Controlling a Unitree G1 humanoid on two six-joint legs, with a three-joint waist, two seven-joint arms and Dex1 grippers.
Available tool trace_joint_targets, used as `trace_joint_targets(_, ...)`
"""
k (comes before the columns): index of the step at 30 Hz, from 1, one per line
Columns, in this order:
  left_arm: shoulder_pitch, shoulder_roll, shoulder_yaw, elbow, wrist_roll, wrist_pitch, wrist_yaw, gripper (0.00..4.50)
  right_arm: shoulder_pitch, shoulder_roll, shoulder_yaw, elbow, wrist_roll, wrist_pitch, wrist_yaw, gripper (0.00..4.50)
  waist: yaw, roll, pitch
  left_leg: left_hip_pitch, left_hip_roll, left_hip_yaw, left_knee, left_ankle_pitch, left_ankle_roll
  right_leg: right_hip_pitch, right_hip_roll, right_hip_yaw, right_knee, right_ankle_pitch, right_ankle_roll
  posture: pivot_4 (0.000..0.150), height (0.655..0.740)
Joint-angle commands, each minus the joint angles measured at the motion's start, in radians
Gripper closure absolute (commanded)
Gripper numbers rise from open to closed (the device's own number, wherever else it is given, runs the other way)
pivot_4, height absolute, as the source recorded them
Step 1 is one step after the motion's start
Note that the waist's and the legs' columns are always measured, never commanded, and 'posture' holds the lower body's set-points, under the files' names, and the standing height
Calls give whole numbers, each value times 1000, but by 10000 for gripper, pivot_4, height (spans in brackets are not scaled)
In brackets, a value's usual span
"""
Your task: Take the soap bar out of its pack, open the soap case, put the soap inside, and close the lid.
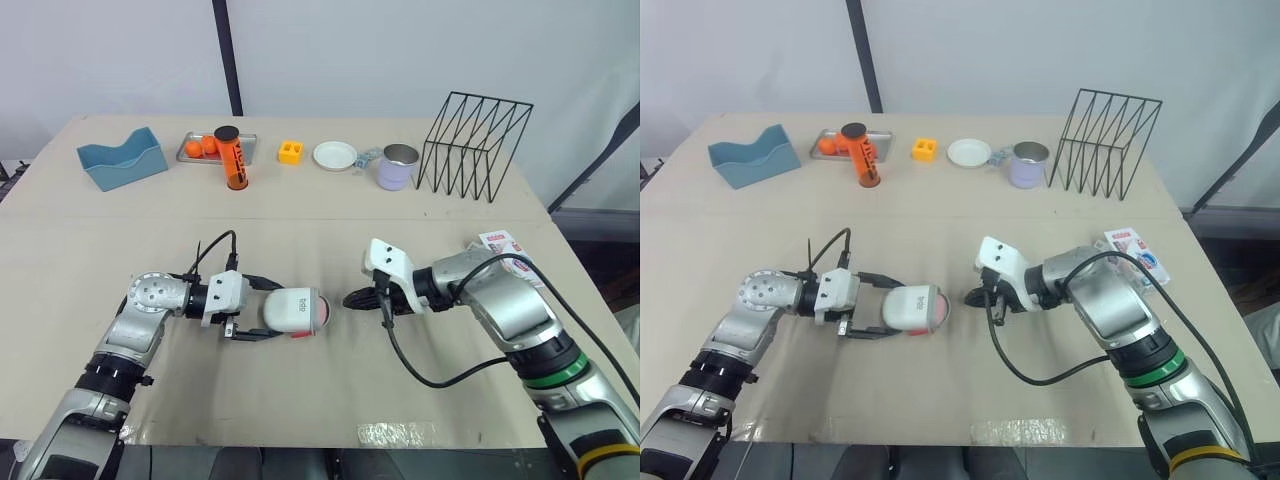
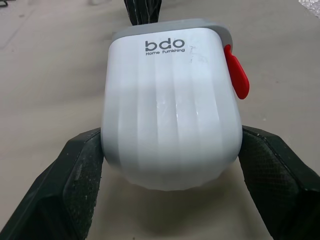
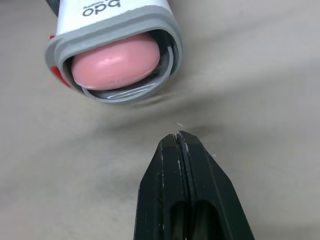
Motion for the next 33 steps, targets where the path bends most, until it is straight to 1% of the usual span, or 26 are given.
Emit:
trace_joint_targets(1, -6, -10, 33, -1, -32, -38, 11, 9523, -6, 0, -59, -8, 56, 59, -13, 45000, 0, 0, 0, 0, 0, 0, 0, 0, 0, 0, 0, 0, 0, 0, 0, 1500, 7400)
trace_joint_targets(6, -6, -15, 37, -6, -36, -57, 17, 9523, -23, -2, -110, 16, 138, 177, -20, 45000, 0, 0, 0, 0, 0, 0, 0, 0, 0, 0, 0, 0, 0, 0, 0, 1500, 7400)
trace_joint_targets(7, -5, -15, 37, -9, -37, -58, 18, 9523, -27, -5, -119, 23, 154, 212, -22, 39917, 0, 0, 0, 0, 0, 0, 0, 0, 0, 0, 0, 0, 0, 0, 0, 1500, 7400)
trace_joint_targets(8, -5, -16, 37, -11, -37, -58, 20, 9523, -30, -10, -126, 30, 169, 244, -23, 38443, 0, 0, 0, 0, 0, 0, 0, 0, 0, 0, 0, 0, 0, 0, 0, 1500, 7400)
trace_joint_targets(10, -5, -18, 37, -14, -38, -61, 24, 9523, -39, -7, -160, 40, 227, 352, -27, 28603, 0, 0, 0, 0, 0, 0, 0, 0, 0, 0, 0, 0, 0, 0, 0, 1500, 7400)
trace_joint_targets(11, -6, -20, 38, -16, -37, -63, 27, 9523, -43, -7, -176, 39, 258, 401, -24, 24686, 0, 0, 0, 0, 0, 0, 0, 0, 0, 0, 0, 0, 0, 0, 0, 1500, 7400)
trace_joint_targets(13, -7, -21, 38, -17, -37, -66, 31, 9523, -53, -1, -218, 35, 328, 515, -26, 13770, 0, 0, 0, 0, 0, 0, 0, 0, 0, 0, 0, 0, 0, 0, 0, 1500, 7400)
trace_joint_targets(16, -7, -24, 36, -20, -35, -78, 35, 9523, -68, 27, -284, 36, 404, 663, -48, 2704, 0, 1, 0, 0, 0, 0, 0, 0, 0, 0, 0, 0, 0, 0, 0, 1500, 7400)
trace_joint_targets(17, -7, -24, 35, -20, -33, -88, 36, 9523, -74, 41, -310, 42, 427, 716, -56, 1166, 0, 0, 0, 0, 0, 0, 0, 0, 0, 0, 0, 0, 0, 0, 0, 1500, 7400)
trace_joint_targets(19, -8, -26, 35, -22, -31, -99, 41, 9523, -79, 57, -341, 55, 455, 773, -78, 1166, 0, 1, 0, 0, 0, 0, 0, 0, 0, 0, 0, 0, 0, 0, 0, 1500, 7400)
trace_joint_targets(24, -9, -37, 35, -34, -33, -122, 64, 9523, -67, 96, -399, 140, 545, 781, -185, 1166, 0, 1, 0, 0, 0, 0, 0, 0, 0, 0, 0, 0, 0, 0, 0, 1500, 7400)
trace_joint_targets(26, -9, -41, 35, -42, -33, -124, 75, 9523, -64, 118, -422, 164, 550, 781, -222, 1166, 0, 1, 0, 0, 0, 0, 0, 0, 0, 0, 0, 0, 0, 0, 0, 1500, 7400)
trace_joint_targets(33, -12, -49, 29, -68, -30, -119, 103, 9523, -18, 203, -463, 119, 592, 781, -341, 1166, 0, 1, 0, 0, 0, 0, 0, 0, 0, 0, 1, 0, 0, 0, 0, 1500, 7400)
